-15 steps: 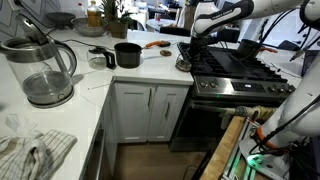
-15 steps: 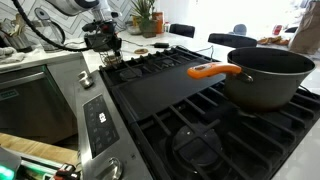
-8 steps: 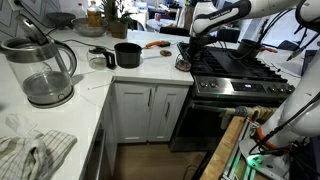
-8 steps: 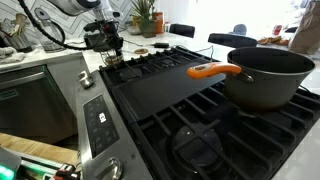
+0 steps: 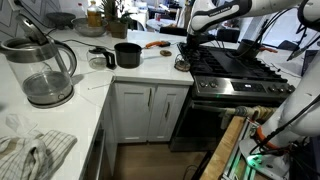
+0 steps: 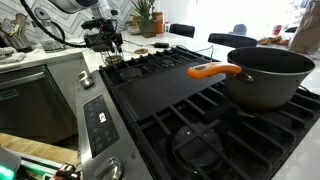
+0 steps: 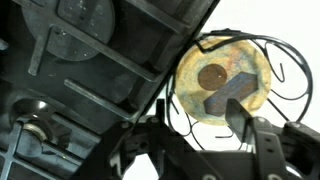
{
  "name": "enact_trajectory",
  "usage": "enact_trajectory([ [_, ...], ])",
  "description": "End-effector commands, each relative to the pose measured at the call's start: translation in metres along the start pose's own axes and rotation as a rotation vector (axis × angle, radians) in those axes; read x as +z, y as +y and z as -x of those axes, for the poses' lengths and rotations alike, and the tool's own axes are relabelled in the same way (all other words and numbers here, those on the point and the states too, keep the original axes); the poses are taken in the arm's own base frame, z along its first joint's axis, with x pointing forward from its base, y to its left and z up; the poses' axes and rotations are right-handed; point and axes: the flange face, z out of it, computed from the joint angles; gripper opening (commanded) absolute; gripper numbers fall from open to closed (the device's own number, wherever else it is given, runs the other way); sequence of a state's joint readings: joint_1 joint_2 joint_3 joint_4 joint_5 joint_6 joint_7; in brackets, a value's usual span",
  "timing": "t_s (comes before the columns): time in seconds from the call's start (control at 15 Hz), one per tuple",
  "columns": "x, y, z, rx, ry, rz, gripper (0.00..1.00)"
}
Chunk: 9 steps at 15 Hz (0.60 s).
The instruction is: Remove one coaster from the basket and put it on the counter
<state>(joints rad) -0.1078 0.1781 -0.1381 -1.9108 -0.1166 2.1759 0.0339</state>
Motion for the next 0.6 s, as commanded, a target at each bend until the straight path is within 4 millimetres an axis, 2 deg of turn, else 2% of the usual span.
enact_trajectory([
  [0.0, -0.026, -0.029, 0.01, 0.004, -0.004, -0.045, 0.97],
  [0.27, -0.049, -0.054, 0.017, 0.15, -0.079, -0.077, 1.0],
  [0.4, -0.058, -0.054, 0.017, 0.27, -0.067, -0.089, 1.0],
  [0.47, -0.051, -0.055, 0.013, 0.176, -0.051, -0.071, 1.0],
  [0.53, -0.055, -0.056, 0.013, 0.211, -0.047, -0.076, 1.0],
])
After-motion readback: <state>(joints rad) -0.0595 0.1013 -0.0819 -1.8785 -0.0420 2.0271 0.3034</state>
